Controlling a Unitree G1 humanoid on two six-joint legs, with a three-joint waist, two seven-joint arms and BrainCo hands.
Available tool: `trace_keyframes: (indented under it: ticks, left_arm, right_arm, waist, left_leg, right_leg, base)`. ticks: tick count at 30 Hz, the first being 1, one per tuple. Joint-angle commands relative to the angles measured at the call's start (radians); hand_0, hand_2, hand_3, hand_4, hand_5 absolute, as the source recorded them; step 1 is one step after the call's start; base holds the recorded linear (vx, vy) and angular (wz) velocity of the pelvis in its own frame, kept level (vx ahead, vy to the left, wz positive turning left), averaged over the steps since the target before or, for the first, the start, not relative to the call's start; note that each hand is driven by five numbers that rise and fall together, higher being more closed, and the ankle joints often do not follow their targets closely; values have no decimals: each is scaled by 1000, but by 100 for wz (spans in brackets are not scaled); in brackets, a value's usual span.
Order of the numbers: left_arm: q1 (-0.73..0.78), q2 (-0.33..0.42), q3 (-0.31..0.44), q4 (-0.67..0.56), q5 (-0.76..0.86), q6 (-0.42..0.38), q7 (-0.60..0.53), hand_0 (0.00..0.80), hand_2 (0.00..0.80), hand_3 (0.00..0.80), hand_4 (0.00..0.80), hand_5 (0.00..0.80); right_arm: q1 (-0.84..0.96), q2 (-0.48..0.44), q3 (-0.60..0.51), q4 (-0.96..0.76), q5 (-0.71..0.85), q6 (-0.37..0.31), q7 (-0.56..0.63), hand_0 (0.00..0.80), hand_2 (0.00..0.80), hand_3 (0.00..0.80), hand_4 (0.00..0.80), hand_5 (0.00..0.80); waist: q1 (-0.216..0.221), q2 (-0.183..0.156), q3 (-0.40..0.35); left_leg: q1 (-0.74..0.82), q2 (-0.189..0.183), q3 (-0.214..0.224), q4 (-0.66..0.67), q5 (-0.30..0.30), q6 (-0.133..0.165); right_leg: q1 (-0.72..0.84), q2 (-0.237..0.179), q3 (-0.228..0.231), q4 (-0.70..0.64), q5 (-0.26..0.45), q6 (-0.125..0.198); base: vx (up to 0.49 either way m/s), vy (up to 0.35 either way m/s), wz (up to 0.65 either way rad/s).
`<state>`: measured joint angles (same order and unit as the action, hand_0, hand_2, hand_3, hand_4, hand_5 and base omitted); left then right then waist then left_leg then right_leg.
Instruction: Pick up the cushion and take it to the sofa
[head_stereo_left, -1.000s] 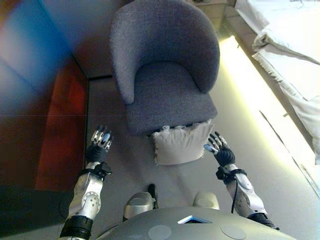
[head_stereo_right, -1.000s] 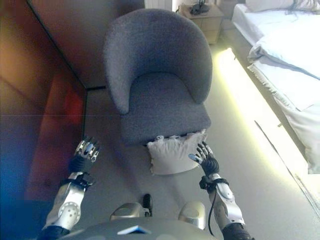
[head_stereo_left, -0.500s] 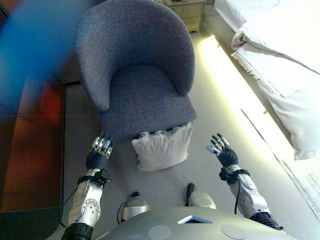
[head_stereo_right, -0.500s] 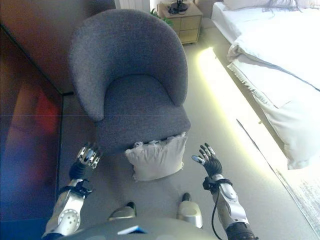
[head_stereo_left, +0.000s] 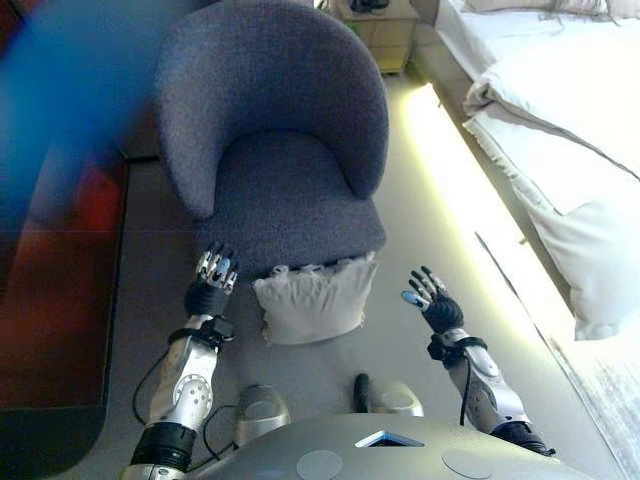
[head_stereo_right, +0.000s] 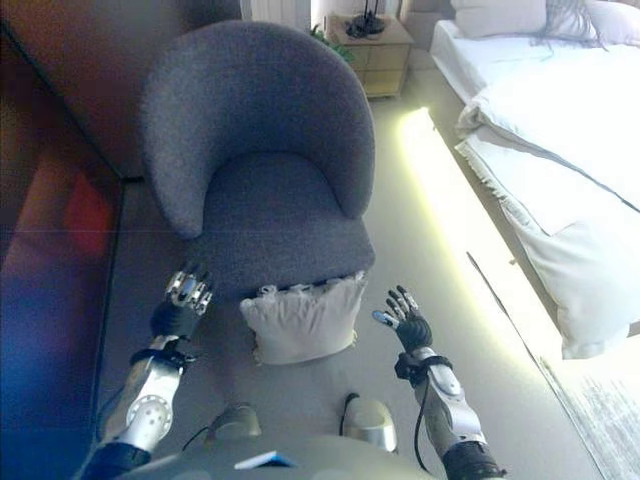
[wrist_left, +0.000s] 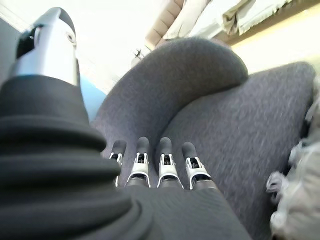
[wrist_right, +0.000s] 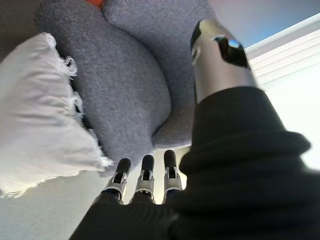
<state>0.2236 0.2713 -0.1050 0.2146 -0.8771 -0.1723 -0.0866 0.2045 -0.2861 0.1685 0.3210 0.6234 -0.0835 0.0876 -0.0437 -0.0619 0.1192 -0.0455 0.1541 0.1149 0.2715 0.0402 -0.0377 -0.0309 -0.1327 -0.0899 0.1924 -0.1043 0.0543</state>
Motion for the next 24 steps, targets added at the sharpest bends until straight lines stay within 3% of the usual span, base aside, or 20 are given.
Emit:
trace_keyframes:
  ticks: [1, 3, 6, 12, 17, 21, 22, 24]
  left_arm:
    - [-1, 11, 22, -93, 6, -53, -11, 0, 0, 0, 0, 0]
    - [-2, 10, 21, -93, 3, -55, -20, 0, 0, 0, 0, 0]
    - [19, 7, 35, -96, 5, -64, -36, 0, 0, 0, 0, 0]
    - [49, 11, 59, -89, -19, -73, -49, 0, 0, 0, 0, 0]
    - [77, 14, 65, -89, -43, -86, -35, 0, 0, 0, 0, 0]
    - [93, 15, 86, -84, -32, -78, -49, 0, 0, 0, 0, 0]
    - [91, 18, 93, -88, -26, -74, -54, 0, 0, 0, 0, 0]
    - [92, 33, 90, -103, -16, -70, -32, 0, 0, 0, 0, 0]
  right_arm:
    - [-3, -4, -17, -76, 74, -46, 13, 0, 0, 0, 0, 0]
    - [11, -5, -19, -83, 59, -60, 16, 0, 0, 0, 0, 0]
    - [26, -10, -19, -90, 52, -61, 42, 0, 0, 0, 0, 0]
    - [53, -14, -22, -100, 58, -37, 75, 0, 0, 0, 0, 0]
    - [56, -20, -21, -101, 33, -17, 90, 0, 0, 0, 0, 0]
    - [26, -24, -4, -109, 26, -35, 81, 0, 0, 0, 0, 0]
    - [10, -25, 2, -114, 24, -35, 73, 0, 0, 0, 0, 0]
    - [-16, -15, 27, -112, 30, -32, 50, 0, 0, 0, 0, 0]
  waist:
    - [-12, 9, 1]
    - [3, 29, 5]
    - [23, 41, 13]
    - [16, 66, 4]
    - [22, 81, 8]
    - [52, 83, 22]
    - [58, 76, 25]
    - [78, 70, 22]
  left_leg:
    - [-28, 3, 39, -18, 87, -32]
    - [-52, 14, -4, -164, 151, -58]
    - [-72, 26, -68, -273, 192, -77]
    - [-42, 64, -46, -356, 165, -84]
    - [-92, 74, -60, -359, 171, -95]
    - [-112, 49, -62, -334, 172, -84]
    - [-122, 28, -57, -266, 133, -70]
    - [-139, -8, -92, -209, 88, -58]
  right_leg:
    - [8, 60, 24, -71, 90, -32]
    - [36, 78, 32, -78, 68, -29]
    - [82, 83, 71, -91, 44, -27]
    - [99, 72, 66, -64, 4, -26]
    - [116, 73, 68, -56, -18, -32]
    - [138, 56, 70, -39, -40, -21]
    - [138, 34, 68, -29, -39, -9]
    - [136, -9, 59, -1, -40, 16]
  base:
    - [157, 46, 27]
    - [184, 54, 35]
    - [213, 19, -1]
    - [190, 60, -27]
    - [205, 139, -1]
    - [169, 195, 33]
    - [131, 239, 23]
    - [179, 240, -19]
